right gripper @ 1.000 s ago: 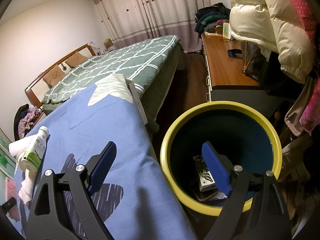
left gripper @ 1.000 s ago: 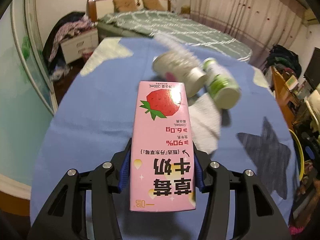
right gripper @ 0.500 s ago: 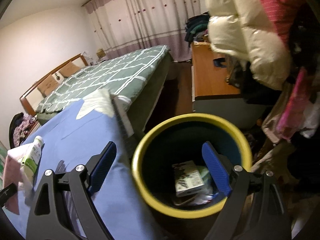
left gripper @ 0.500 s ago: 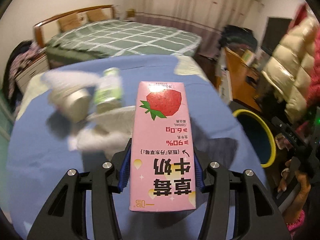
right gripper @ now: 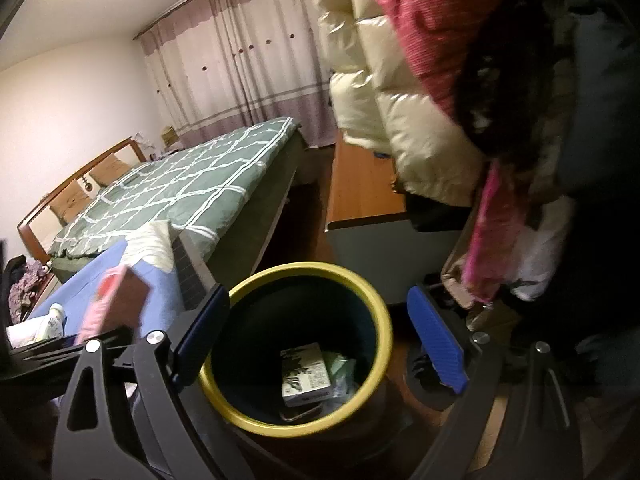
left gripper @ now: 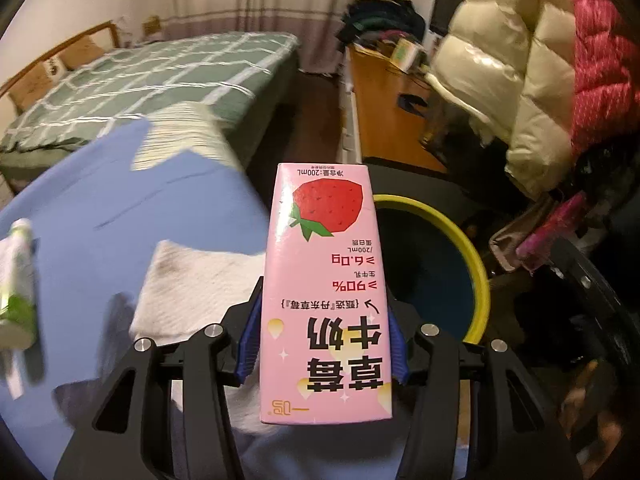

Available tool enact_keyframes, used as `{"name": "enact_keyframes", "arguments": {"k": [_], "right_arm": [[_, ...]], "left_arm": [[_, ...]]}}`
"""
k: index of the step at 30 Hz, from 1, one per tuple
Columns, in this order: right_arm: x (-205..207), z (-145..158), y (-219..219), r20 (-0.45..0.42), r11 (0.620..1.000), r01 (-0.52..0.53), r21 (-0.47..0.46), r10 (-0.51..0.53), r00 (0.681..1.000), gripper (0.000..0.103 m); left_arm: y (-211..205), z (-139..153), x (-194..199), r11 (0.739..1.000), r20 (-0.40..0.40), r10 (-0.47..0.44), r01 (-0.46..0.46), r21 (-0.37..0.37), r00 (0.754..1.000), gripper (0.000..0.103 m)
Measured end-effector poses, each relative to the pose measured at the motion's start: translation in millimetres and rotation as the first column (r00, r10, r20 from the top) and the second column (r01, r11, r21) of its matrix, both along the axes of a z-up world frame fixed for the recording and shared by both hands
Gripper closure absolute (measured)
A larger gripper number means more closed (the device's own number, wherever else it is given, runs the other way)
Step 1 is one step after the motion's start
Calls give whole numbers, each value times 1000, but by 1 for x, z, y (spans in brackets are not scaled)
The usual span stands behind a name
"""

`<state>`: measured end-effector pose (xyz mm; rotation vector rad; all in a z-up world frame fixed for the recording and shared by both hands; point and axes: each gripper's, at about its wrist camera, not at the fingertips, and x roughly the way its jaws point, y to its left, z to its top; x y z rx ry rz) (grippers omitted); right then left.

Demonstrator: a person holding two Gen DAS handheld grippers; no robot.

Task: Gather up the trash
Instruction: 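Carry the pink carton over the yellow bin and open the left gripper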

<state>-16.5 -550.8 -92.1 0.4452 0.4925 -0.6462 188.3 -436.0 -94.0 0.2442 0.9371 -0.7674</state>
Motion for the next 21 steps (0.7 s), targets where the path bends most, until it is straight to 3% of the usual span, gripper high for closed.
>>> {"name": "enact_keyframes", "arguments": {"k": [6, 9, 10, 15, 21], "right_arm": [[-14, 4, -11, 13, 999, 40, 4, -40, 999, 17], [-17, 5, -13, 19, 999, 47, 8, -47, 999, 17], [-17, 5, -13, 20, 999, 46, 8, -46, 999, 17], [-5, 4, -4, 25, 1000, 11, 15, -11, 1000, 17], [29, -4, 24, 13, 997, -79, 18, 79, 997, 17]], "left_arm": [[-51, -18, 0, 999, -29, -42, 42, 12, 999, 51], [-62, -22, 0, 1000, 1, -27, 27, 11, 1000, 17], [-58, -19, -1, 1000, 20, -19, 19, 7, 1000, 16], [-15, 4, -4, 999, 72, 17, -15, -38, 997, 15], [98, 37, 1, 979, 184, 186, -168, -112, 965, 10]]}}
